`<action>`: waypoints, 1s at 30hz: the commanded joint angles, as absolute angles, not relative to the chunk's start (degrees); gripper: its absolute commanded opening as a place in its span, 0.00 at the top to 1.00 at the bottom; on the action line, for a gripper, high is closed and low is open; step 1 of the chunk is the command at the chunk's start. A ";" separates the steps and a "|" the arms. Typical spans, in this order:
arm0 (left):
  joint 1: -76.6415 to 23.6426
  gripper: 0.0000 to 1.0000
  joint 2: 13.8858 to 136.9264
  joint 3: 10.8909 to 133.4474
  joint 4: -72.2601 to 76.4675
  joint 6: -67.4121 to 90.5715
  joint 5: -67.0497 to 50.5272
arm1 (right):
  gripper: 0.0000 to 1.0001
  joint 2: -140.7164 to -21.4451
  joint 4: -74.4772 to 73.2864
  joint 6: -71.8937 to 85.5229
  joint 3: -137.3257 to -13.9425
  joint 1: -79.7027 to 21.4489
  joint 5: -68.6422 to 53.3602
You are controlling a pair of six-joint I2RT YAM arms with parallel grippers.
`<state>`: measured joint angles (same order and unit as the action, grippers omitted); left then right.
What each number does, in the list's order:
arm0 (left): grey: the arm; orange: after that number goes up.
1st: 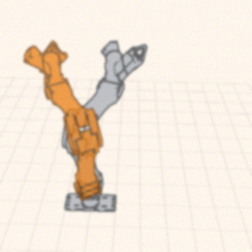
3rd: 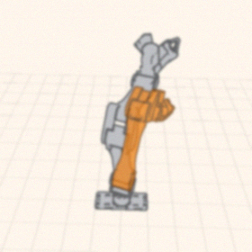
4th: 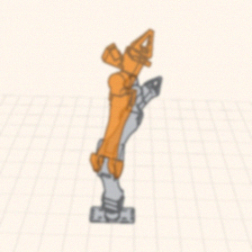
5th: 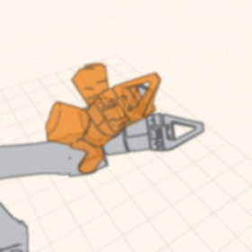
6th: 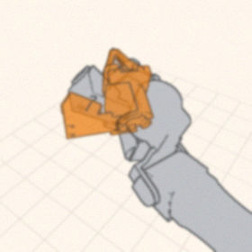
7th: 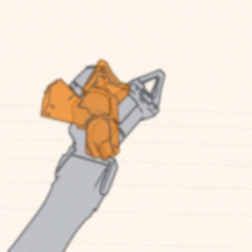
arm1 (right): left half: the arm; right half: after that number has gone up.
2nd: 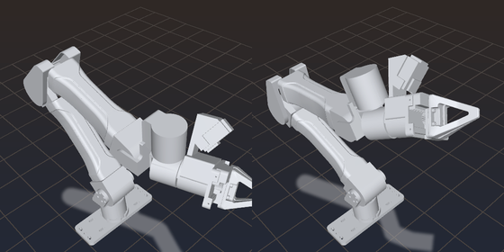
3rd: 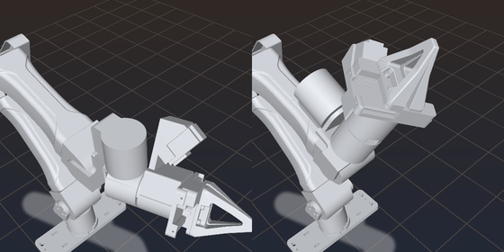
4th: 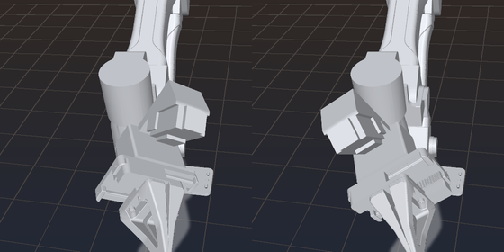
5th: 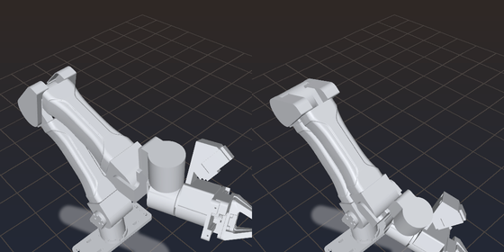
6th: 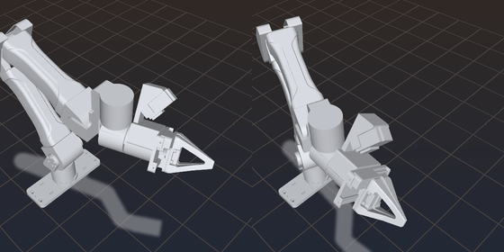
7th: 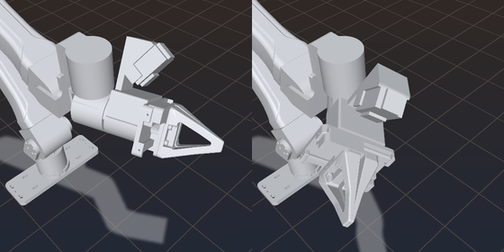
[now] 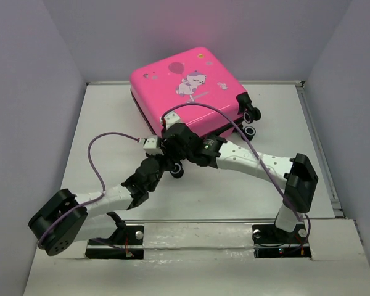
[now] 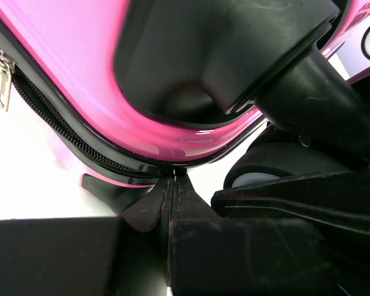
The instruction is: Pack the luggage
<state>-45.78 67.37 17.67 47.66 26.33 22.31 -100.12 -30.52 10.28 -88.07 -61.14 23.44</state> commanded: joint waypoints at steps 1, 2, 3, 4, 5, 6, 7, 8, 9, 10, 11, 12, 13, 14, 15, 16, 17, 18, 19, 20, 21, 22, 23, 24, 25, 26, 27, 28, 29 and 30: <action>-44.74 0.94 64.96 20.92 45.21 23.73 29.88 | 0.93 -91.68 -20.57 11.07 -85.10 -65.13 19.41; -44.48 0.94 63.99 20.48 43.87 23.82 30.40 | 0.93 -90.45 -20.57 11.07 -83.77 -65.13 20.38; -44.12 0.94 61.90 19.35 42.73 24.17 31.11 | 0.93 -89.74 -20.57 11.25 -82.54 -65.13 22.30; -42.99 0.94 60.83 18.73 40.71 25.21 31.20 | 0.93 -89.04 -20.57 11.51 -80.09 -65.13 23.46; -42.28 0.94 59.60 17.94 40.08 25.57 31.11 | 0.93 -88.25 -20.57 11.86 -78.94 -65.13 23.64; -41.67 0.94 57.50 16.80 38.42 25.92 30.42 | 0.93 -86.59 -20.57 12.39 -77.88 -65.13 24.08; -41.05 0.94 56.61 16.44 37.28 26.10 30.24 | 0.93 -85.79 -20.48 12.48 -77.00 -65.13 24.52; -40.61 0.94 55.73 16.09 36.31 26.10 30.32 | 0.93 -84.91 -20.48 12.57 -76.04 -65.13 25.65; -40.26 0.94 54.16 15.74 35.17 26.10 30.84 | 0.93 -83.16 -20.48 12.66 -74.37 -65.13 26.19; -39.99 0.94 53.53 15.56 32.98 26.10 31.20 | 0.93 -82.27 -20.48 12.74 -73.57 -64.52 26.71; -39.90 0.94 52.83 15.38 32.00 26.10 31.46 | 0.93 -81.31 -20.48 12.74 -72.78 -64.51 26.72; -39.29 0.94 51.60 15.12 30.86 26.28 31.99 | 0.93 -80.43 -20.48 12.83 -71.99 -63.90 26.89; -38.94 0.94 51.16 15.12 28.85 26.63 32.25 | 0.93 -78.85 -20.48 12.83 -70.33 -63.90 26.89; -38.50 0.94 50.54 14.94 28.22 26.98 32.08 | 0.93 -78.14 -20.48 12.83 -69.53 -63.37 26.98; -37.97 0.94 49.84 15.12 27.60 27.94 31.99 | 0.93 -77.61 -20.57 12.92 -68.83 -63.37 26.98; -37.10 0.94 49.75 15.47 25.25 28.65 32.17 | 0.93 -76.39 -20.74 13.09 -67.34 -63.37 26.98; -36.65 0.94 49.57 16.60 24.01 29.17 32.86 | 0.93 -75.77 -20.92 13.18 -66.54 -63.37 26.98; -35.52 0.94 49.66 17.22 21.56 29.53 33.05 | 0.93 -74.37 -21.00 13.71 -65.14 -62.85 26.98; -34.81 0.94 49.92 18.62 20.14 29.71 34.00 | 0.93 -73.75 -21.09 13.88 -64.43 -62.84 26.90; -34.20 0.94 50.18 18.98 19.34 30.14 34.27 | 0.93 -73.22 -21.09 14.15 -63.81 -62.84 26.63; -33.23 0.94 50.36 19.16 19.51 31.19 34.02 | 0.93 -72.60 -21.09 14.59 -63.29 -62.84 26.54; -30.61 0.94 50.62 19.16 20.29 31.81 33.06 | 0.93 -72.08 -21.09 14.85 -62.67 -62.84 26.19; -29.28 0.94 51.15 19.07 21.26 32.43 30.00 | 0.93 -71.98 -21.01 15.11 -62.41 -62.84 24.63; -28.14 0.94 51.59 19.07 24.05 32.95 28.67 | 0.93 -72.07 -20.92 15.03 -62.05 -62.84 23.39; -27.34 0.94 52.03 19.25 24.69 33.48 28.13 | 0.93 -72.07 -20.40 14.94 -61.88 -62.84 22.33; -26.38 0.94 53.08 20.38 24.87 35.05 28.04 | 0.93 -72.42 -19.17 14.33 -61.18 -62.84 20.58; -26.28 0.94 53.17 21.09 24.87 35.68 27.78 | 0.93 -72.77 -18.73 13.98 -61.08 -62.84 19.61; -26.28 0.94 52.83 21.62 24.87 36.03 27.08 | 0.93 -73.03 -18.20 13.80 -60.91 -63.36 18.82; -26.28 0.94 52.13 22.14 24.87 36.64 26.11 | 0.93 -73.30 -17.24 13.62 -60.82 -63.37 17.85; -26.28 0.94 49.51 22.32 24.87 36.91 24.10 | 0.93 -73.74 -16.79 13.45 -60.82 -64.24 17.41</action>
<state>-26.50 53.17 18.22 21.50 33.85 26.85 -74.94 -23.27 12.36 -60.12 -62.94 20.53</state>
